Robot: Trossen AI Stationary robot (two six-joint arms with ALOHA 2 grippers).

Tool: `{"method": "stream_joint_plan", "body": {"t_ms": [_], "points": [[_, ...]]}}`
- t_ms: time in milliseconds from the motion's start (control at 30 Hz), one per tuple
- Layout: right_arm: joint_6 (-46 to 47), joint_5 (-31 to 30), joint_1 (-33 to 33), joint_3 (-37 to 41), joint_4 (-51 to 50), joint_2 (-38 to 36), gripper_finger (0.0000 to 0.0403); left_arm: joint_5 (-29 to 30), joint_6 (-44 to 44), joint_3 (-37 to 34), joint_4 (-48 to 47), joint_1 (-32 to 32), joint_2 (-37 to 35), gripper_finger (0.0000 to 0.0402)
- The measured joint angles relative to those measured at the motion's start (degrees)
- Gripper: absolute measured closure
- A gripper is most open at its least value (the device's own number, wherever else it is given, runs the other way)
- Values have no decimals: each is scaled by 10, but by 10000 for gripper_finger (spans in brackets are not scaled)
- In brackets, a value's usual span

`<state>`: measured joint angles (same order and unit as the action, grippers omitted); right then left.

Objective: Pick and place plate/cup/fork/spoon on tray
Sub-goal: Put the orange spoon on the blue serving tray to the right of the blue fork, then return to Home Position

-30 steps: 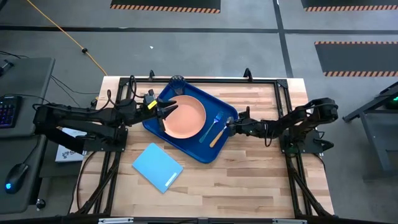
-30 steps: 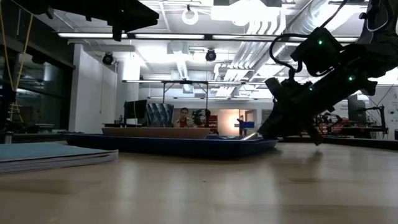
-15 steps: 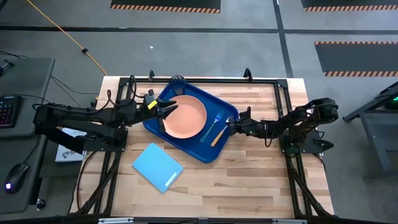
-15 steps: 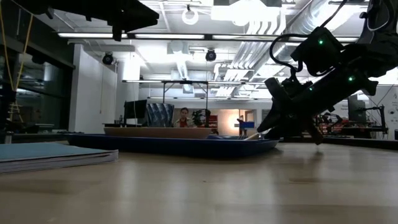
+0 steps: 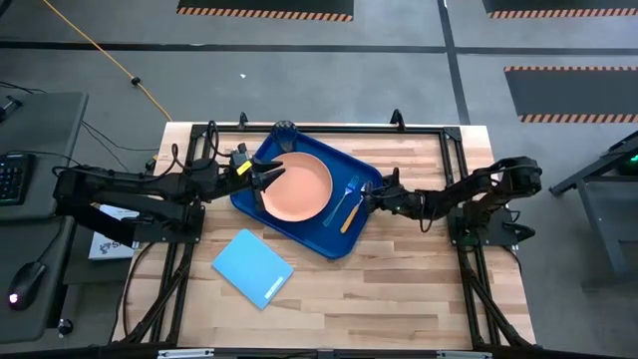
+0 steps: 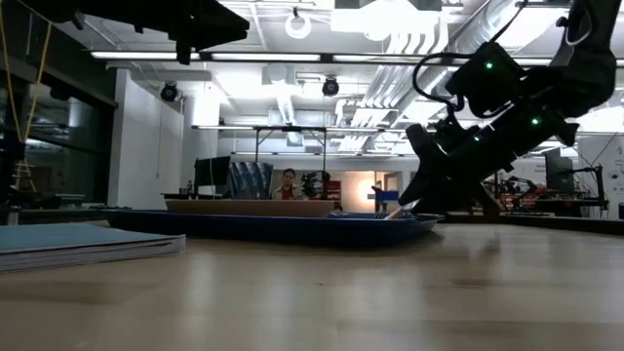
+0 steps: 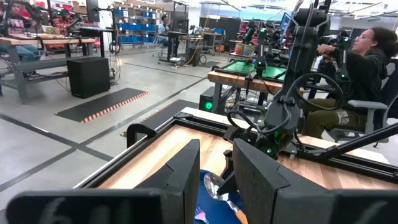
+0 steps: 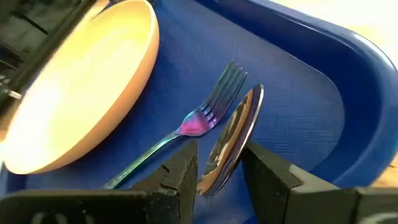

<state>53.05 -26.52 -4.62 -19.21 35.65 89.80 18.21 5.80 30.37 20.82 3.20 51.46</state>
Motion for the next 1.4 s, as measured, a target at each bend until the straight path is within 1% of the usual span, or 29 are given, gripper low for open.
{"method": "stream_joint_plan", "body": {"t_ms": [200, 600, 700, 900, 1033, 1133, 1200, 1267, 1300, 1333, 1400], "points": [[-16, -12, 0, -33, -79, 0, 288, 0, 0, 0, -3, 0, 0, 314], [-24, -20, 0, -45, -123, -1, 288, 0, 0, 0, -6, 0, 0, 314], [-41, -20, 0, -45, -125, -7, 288, 0, 0, 0, -5, 0, 0, 314], [-93, -19, 0, -45, -128, -45, 288, 0, 0, 0, -5, 0, 0, 314], [-144, -1, 0, -46, -120, -68, 289, 0, 0, 0, -5, 0, 0, 314], [-173, 13, -3, -70, -143, -64, 306, 0, 0, 0, -3, 0, 0, 314], [-192, 29, -9, -104, -180, -42, 337, 0, 0, 0, 0, 0, 0, 314], [-228, 32, -13, -140, -210, -15, 379, 0, 0, 0, 2, 0, 0, 314], [-251, 30, -14, -159, -218, -1, 390, 0, 0, 0, 2, 0, 0, 314], [-269, 25, -18, -179, -229, 10, 394, 0, 0, 0, 2, 0, 0, 314], [-282, 21, -27, -216, -270, 30, 386, 0, 0, 0, 2, 0, 0, 314]]}}
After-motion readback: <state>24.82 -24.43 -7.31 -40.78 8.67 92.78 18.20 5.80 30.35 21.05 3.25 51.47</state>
